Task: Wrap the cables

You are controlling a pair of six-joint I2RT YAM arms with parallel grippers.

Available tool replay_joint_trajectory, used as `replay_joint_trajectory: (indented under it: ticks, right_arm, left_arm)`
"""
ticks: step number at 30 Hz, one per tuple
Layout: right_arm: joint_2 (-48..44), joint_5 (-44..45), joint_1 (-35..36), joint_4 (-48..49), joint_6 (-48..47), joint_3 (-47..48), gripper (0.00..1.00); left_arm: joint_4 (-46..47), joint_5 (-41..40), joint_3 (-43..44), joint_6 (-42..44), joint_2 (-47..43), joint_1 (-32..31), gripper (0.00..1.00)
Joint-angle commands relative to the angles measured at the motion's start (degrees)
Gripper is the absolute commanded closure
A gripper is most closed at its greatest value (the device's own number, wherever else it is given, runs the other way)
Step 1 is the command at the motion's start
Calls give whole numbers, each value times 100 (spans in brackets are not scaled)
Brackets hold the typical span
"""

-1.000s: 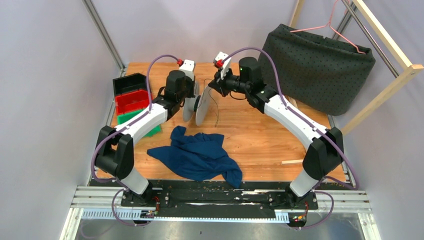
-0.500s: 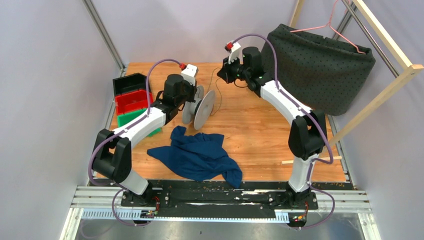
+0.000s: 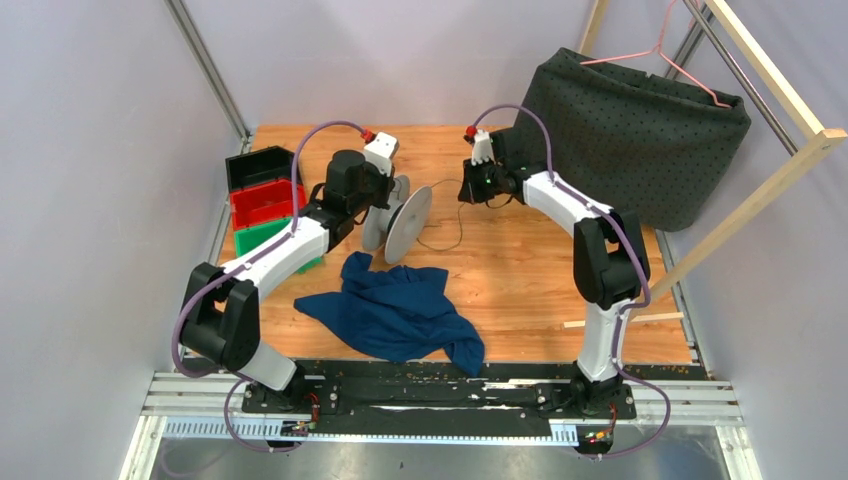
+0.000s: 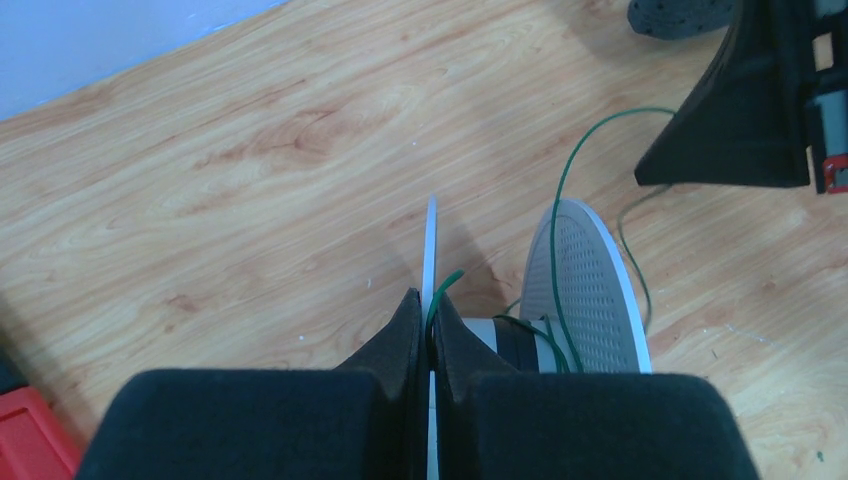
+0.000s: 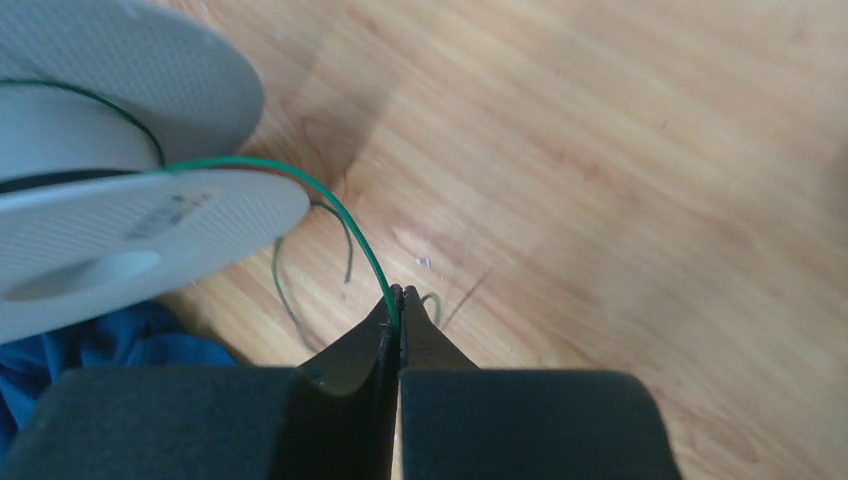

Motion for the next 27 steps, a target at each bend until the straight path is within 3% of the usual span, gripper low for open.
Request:
replay_joint_trajectory:
  ticks: [1, 7, 16, 22, 27]
  right_arm:
    - [100, -36, 3, -204, 65, -170, 99]
    - [173, 71, 1, -263, 40, 22, 99]
    - [236, 38, 4, -267, 109, 66, 99]
    - [241, 42, 2, -268, 127, 106, 99]
    - [220, 53, 4, -273, 119, 84, 99]
  left_arm:
    - [-434, 140, 143, 298, -199, 6, 100]
    - [-1734, 80, 741, 513, 8, 6, 99]
    - [-2015, 1, 725, 430, -23, 6, 89]
    - [-2207, 42, 831, 462, 62, 6, 88]
    - [-2388, 10, 920, 495, 113, 6, 100]
